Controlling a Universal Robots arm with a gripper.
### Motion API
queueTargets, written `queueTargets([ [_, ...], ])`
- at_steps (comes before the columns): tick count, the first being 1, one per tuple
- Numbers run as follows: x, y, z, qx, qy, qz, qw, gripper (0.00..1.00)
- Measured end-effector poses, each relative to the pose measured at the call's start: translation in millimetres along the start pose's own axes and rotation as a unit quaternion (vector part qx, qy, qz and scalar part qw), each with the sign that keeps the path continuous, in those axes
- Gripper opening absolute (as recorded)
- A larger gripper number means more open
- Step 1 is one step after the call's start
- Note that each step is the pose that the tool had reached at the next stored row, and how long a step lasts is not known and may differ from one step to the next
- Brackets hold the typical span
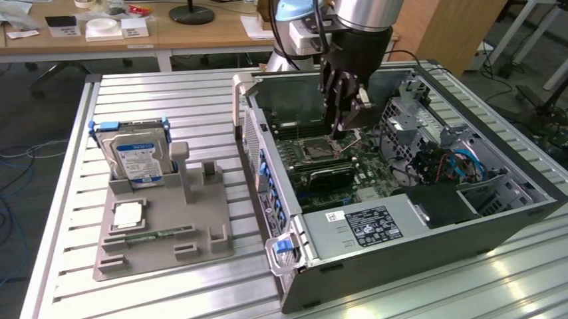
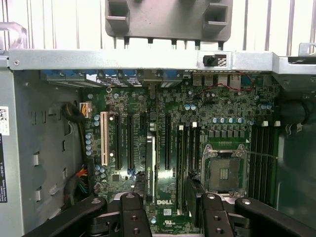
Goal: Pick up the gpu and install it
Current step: 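Insert the gpu into the slot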
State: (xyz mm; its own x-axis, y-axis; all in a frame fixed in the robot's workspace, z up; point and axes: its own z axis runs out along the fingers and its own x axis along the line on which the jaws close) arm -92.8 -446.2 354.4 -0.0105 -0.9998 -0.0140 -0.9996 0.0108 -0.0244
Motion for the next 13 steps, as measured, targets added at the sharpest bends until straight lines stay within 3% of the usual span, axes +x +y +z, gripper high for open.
queueTargets([
  [13,0.1,0.3,13.6,0.0000,0.0000,0.000,1.0000,0.46],
])
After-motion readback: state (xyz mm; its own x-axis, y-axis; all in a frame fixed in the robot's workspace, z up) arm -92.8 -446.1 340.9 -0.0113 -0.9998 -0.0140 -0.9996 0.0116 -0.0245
